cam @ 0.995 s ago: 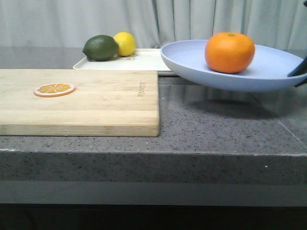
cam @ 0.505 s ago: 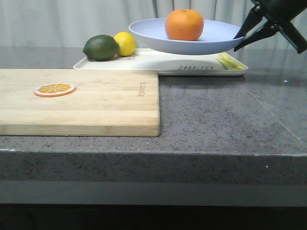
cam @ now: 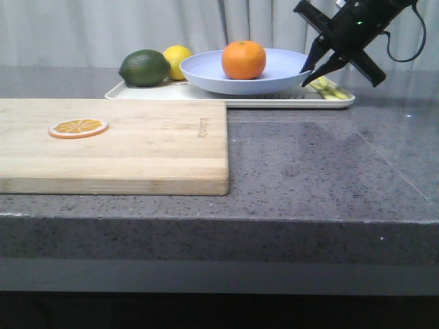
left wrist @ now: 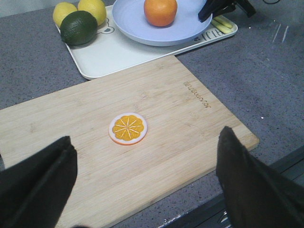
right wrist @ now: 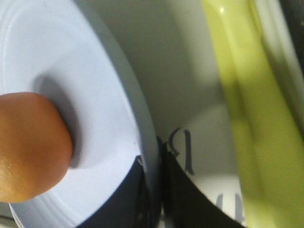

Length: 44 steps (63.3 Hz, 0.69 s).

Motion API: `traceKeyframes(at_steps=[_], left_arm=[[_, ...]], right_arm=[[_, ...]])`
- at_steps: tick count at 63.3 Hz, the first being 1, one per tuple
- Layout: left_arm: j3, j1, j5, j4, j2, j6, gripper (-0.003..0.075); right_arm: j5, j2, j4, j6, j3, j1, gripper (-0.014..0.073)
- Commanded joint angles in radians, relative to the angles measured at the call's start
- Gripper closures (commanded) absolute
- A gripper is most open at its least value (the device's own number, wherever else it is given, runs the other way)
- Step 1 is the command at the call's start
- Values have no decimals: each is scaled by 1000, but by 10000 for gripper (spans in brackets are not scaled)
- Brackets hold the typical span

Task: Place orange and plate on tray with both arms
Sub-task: 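Lower the plate onto the white tray and release with the right gripper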

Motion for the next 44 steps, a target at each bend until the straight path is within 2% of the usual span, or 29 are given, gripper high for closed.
traceKeyframes(at_steps=[1,36,44], left_arm=[[-27,2,-84,-7,0,-7,132],[-27,2,-84,-7,0,-7,132],[-27,2,-84,-7,0,-7,132]], right_arm=[[-23,-49,56,7,-75,-2,659],[-34,-38,58,10,-80,-2,658],[-18,-38,58,10,-80,-2,606]])
